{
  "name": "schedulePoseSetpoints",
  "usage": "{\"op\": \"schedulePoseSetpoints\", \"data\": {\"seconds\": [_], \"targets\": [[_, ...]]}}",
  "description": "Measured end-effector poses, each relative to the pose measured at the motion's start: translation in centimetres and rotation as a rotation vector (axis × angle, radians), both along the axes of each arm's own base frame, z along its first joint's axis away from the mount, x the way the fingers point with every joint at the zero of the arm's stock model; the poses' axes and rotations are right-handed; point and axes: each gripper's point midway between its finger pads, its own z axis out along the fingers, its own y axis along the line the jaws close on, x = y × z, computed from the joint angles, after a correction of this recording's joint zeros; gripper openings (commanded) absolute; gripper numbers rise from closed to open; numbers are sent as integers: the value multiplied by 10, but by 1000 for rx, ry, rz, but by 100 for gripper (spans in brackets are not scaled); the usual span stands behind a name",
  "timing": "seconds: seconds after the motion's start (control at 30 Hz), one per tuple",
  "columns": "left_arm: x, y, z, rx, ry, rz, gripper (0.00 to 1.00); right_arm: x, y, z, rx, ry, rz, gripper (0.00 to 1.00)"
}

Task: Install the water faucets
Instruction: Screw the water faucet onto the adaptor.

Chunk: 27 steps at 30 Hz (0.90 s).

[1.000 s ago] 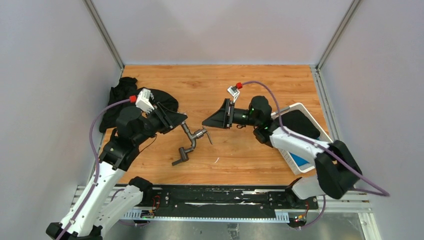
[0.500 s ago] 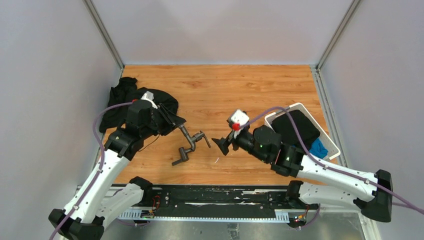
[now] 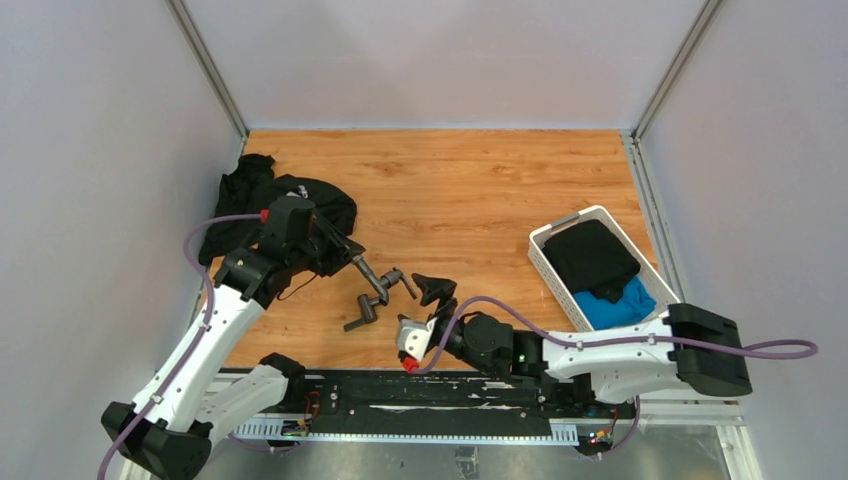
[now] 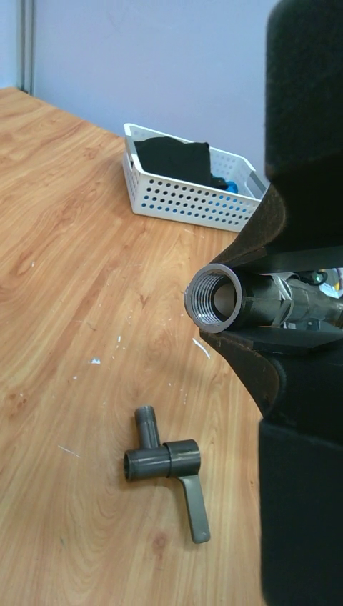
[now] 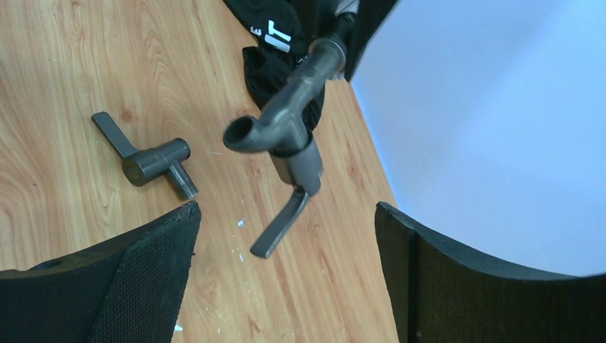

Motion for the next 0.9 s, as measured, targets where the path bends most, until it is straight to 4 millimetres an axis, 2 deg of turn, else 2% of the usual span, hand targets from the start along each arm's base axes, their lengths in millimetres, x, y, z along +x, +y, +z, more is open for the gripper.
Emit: {"op": "schedulePoseSetpoints", "data": {"seconds": [0.13, 0.23, 0.37, 0.5, 0.6, 0.73, 0.77, 0.8, 0.9], "targets": [[-1, 0, -4, -2, 26, 11, 0, 1, 20, -12, -37, -67, 1, 91], [-1, 0, -5, -5, 31, 15, 0, 6, 38, -18, -36, -102, -11, 86], [-1, 0, -5, -10, 34, 20, 0, 11, 59, -18, -3, -126, -31, 64], [0, -2, -5, -21, 28, 20, 0, 18, 73, -10, 39, -131, -49, 43], [0, -3, -11, -29, 30, 21, 0, 23, 75, -5, 78, -113, -64, 34], [2, -2, -17, -40, 37, 41, 0, 28, 77, -8, 108, -88, -86, 22], [2, -2, -18, -41, 37, 47, 0, 29, 77, -8, 119, -77, -93, 16], [2, 0, -18, -41, 36, 55, 0, 30, 76, -7, 132, -66, -99, 3], [2, 4, -15, -51, 17, 85, 0, 31, 79, 1, 192, -15, -101, 0]]}}
